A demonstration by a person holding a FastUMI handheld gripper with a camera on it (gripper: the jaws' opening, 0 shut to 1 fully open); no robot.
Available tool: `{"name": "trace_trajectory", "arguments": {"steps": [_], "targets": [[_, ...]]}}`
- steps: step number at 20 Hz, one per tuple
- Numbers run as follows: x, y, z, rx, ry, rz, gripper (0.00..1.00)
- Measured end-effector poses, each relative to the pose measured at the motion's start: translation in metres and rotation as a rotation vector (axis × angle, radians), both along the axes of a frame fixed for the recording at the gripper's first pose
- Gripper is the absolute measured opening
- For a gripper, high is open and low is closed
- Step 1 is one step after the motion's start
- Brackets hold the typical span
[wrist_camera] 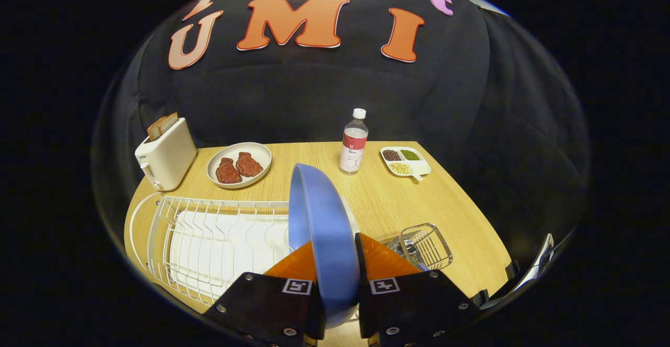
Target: Take the plate from the dish rack, then take the spoon from the basket and place it into the plate.
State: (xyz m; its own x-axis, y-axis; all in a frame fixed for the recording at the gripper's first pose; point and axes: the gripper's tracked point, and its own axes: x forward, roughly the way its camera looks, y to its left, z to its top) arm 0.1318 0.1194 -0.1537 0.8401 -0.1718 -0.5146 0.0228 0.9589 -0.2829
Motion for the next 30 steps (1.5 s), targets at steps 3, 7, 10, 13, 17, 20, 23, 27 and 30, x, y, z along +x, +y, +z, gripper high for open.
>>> {"name": "trace_trajectory", "arguments": {"steps": [3, 7, 10, 13, 17, 20, 23, 27, 30], "targets": [[-0.003, 0.0, 0.003, -0.01, -0.01, -0.01, 0.25], [-0.005, -0.001, 0.012, -0.072, -0.041, -0.002, 0.26], [-0.007, 0.008, 0.026, -0.068, -0.062, 0.013, 0.25], [-0.016, 0.009, 0.04, -0.054, -0.082, 0.014, 0.25], [-0.039, 0.008, 0.057, 0.034, -0.098, 0.019, 0.26], [-0.062, 0.002, 0.066, 0.125, -0.095, 0.021, 0.26], [-0.089, -0.006, 0.064, 0.208, -0.076, 0.025, 0.26], [-0.124, -0.018, 0.057, 0.311, -0.051, 0.016, 0.26], [-0.15, -0.023, 0.047, 0.426, -0.024, 0.008, 0.25]]}}
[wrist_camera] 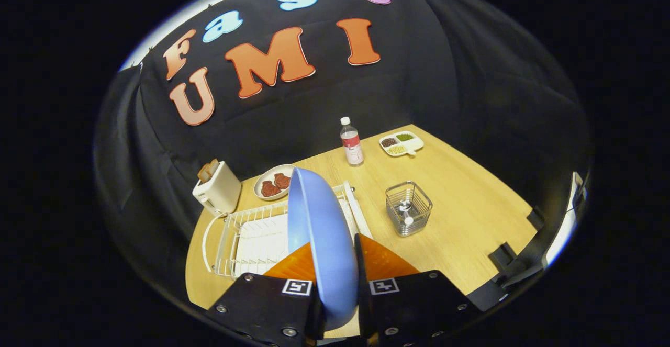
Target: Take the plate from the dish rack, then take the spoon from the basket and place it into the plate.
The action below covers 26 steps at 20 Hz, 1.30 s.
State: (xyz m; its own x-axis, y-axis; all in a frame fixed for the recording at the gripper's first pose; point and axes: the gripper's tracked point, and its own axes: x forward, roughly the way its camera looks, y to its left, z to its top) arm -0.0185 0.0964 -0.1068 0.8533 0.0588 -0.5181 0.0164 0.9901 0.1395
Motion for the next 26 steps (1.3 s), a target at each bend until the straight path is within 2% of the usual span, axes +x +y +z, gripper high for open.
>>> {"name": "trace_trajectory", "arguments": {"steps": [5, 13, 18, 26], "targets": [[-0.032, -0.014, -0.029, 0.154, 0.05, -0.012, 0.25], [-0.067, -0.022, -0.094, 0.32, 0.153, -0.024, 0.25], [-0.072, -0.02, -0.127, 0.362, 0.21, -0.017, 0.25], [-0.077, -0.017, -0.174, 0.332, 0.304, -0.008, 0.26]]}}
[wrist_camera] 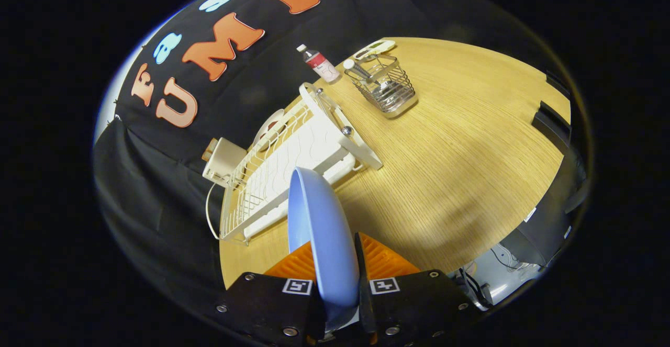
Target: Take the plate from the dish rack, then take the spoon from the basket and place it into the plate.
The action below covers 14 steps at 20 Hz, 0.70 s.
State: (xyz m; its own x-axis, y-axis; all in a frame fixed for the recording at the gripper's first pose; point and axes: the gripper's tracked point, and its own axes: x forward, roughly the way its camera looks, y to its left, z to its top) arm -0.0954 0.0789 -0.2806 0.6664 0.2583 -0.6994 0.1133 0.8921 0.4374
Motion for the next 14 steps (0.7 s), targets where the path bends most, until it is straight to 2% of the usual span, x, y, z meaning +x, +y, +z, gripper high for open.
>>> {"name": "trace_trajectory", "arguments": {"steps": [5, 7, 11, 14], "targets": [[-0.001, 0.004, -0.01, 0.058, 0.041, -0.019, 0.27], [0.001, -0.003, -0.012, 0.014, 0.043, -0.021, 0.28], [0.004, -0.021, -0.001, -0.075, 0.031, -0.024, 0.41], [0.01, -0.032, 0.013, -0.095, 0.009, -0.036, 0.57]]}}
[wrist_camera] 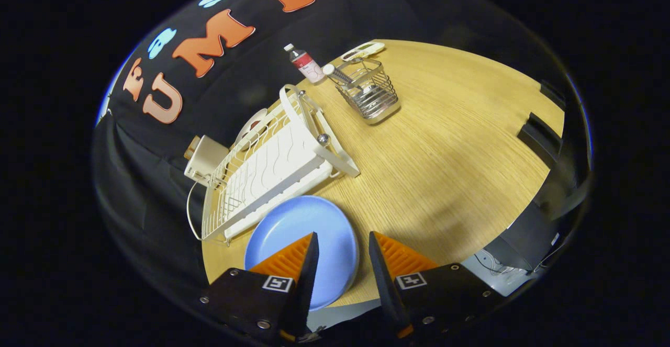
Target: Take the plate from the dish rack, then take the spoon from the basket and place it into the plate.
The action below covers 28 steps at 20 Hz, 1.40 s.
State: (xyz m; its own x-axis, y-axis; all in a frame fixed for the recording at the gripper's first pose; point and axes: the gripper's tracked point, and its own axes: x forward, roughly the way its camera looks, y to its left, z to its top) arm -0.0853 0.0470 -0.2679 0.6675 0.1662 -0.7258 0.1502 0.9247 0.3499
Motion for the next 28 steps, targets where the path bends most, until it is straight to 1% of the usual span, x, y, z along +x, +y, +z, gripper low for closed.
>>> {"name": "trace_trajectory", "arguments": {"steps": [1, 2, 3, 4, 5, 6, 8, 12, 15, 17, 20, 22, 24, 27, 28], "targets": [[0.001, -0.004, 0.004, -0.018, -0.007, -0.001, 0.61], [0.004, -0.01, 0.008, -0.043, -0.015, 0.0, 0.67], [0.007, -0.017, 0.013, -0.067, -0.026, 0.001, 0.72], [0.012, -0.021, 0.021, -0.089, -0.039, 0.002, 0.8], [0.017, -0.027, 0.026, -0.11, -0.053, 0.001, 0.83], [0.022, -0.033, 0.033, -0.132, -0.069, -0.001, 0.9], [0.033, -0.045, 0.047, -0.181, -0.101, 0.001, 0.98], [0.054, -0.068, 0.074, -0.285, -0.159, 0.013, 0.99], [0.079, -0.077, 0.097, -0.36, -0.237, 0.032, 0.98], [0.098, -0.079, 0.11, -0.413, -0.302, 0.066, 0.99], [0.123, -0.071, 0.123, -0.5, -0.403, 0.149, 0.99], [0.136, -0.064, 0.123, -0.54, -0.441, 0.199, 0.99], [0.148, -0.062, 0.117, -0.562, -0.445, 0.23, 0.99], [0.163, -0.057, 0.106, -0.553, -0.443, 0.255, 0.99], [0.166, -0.055, 0.102, -0.548, -0.441, 0.266, 0.94]]}}
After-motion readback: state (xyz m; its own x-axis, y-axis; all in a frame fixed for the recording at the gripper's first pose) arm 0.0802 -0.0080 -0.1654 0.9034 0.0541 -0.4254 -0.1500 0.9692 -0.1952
